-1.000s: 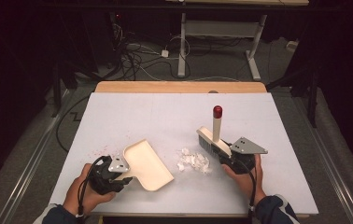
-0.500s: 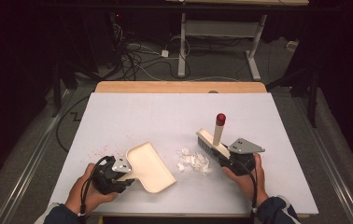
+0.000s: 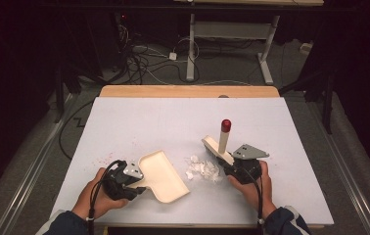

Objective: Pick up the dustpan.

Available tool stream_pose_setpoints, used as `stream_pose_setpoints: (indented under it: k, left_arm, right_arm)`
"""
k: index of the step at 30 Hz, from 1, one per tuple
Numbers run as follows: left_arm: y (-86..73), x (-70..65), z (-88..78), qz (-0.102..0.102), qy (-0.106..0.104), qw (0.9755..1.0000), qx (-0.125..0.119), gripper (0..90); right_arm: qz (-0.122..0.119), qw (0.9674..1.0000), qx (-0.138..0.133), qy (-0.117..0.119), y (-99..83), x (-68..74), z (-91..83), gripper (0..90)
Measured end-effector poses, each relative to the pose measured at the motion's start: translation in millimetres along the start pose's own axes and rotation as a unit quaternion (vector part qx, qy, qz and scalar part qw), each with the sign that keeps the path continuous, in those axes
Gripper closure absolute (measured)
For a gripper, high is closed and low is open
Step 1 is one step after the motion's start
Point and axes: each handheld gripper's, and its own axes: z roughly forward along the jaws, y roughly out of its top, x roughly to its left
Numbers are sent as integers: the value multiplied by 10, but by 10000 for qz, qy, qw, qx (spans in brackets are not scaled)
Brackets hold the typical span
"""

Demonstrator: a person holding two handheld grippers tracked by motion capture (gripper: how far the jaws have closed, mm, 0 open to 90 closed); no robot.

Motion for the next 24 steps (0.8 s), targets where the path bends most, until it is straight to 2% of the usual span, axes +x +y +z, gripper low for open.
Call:
stream_pose_setpoints:
  k: [7, 10, 13, 20, 22, 24]
  left_arm:
    - [18, 12, 26, -4, -52, 10000, 21, 638]
    - [37, 27, 36, -4, -89, 10000, 27, 638]
    - [68, 27, 49, 21, -94, 9999, 42, 638]
    - [133, 38, 74, 91, -147, 9998, 91, 638]
    - [146, 39, 74, 86, -162, 9998, 84, 637]
    - [149, 39, 78, 101, -156, 9998, 106, 637]
  right_arm:
    - [161, 9995, 236, -112, 18, 108, -20, 668]
    - [264, 9989, 384, 0, 36, 105, -21, 667]
    - [270, 9986, 455, 26, 47, 77, -38, 667]
    - [566, 9971, 471, 192, 72, -111, -47, 669]
    - [529, 9972, 469, 229, 79, -129, -39, 669]
    - [383, 9977, 501, 232, 90, -123, -36, 669]
